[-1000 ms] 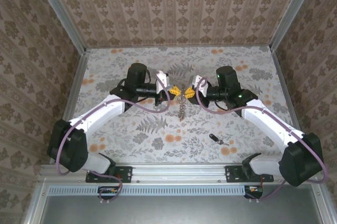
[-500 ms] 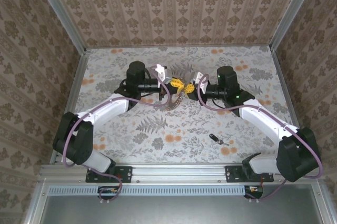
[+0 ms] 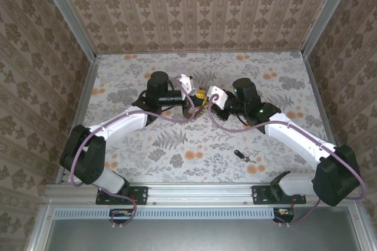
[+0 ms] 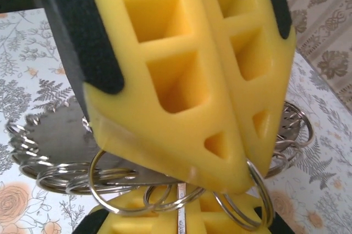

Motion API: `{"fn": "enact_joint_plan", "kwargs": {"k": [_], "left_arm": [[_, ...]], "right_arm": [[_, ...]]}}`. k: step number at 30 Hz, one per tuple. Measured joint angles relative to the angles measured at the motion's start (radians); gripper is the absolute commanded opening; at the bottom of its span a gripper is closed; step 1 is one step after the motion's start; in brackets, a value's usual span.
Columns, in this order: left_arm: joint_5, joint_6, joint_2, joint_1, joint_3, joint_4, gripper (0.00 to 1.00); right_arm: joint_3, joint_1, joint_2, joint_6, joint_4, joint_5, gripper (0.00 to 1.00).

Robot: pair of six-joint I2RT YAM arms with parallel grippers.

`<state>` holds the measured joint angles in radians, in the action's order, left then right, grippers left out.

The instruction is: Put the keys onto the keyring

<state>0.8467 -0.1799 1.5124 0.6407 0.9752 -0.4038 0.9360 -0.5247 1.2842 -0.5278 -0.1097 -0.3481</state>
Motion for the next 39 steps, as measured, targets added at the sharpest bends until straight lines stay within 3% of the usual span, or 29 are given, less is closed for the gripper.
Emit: {"fn": "enact_joint_plan", "kwargs": {"k": [10, 16, 39], "left_arm": [[-0.093, 0.005, -0.005, 0.006, -0.089, -0.076, 0.00], [-0.109, 0.034, -0.005, 0.007, -0.142, -0.161, 0.00], [-0.027, 0.108, -0.023, -0.006, -0.172, -0.303, 0.00]], "right_arm": [[-0.035, 0.001, -0.087, 0.040, -0.012, 0.026, 0.21], [-0.035, 0.050, -0.118, 0.033, -0.033, -0.013, 0.23], [0.000, 0.129, 0.000, 0.032, 0.042, -0.242, 0.24]]}}
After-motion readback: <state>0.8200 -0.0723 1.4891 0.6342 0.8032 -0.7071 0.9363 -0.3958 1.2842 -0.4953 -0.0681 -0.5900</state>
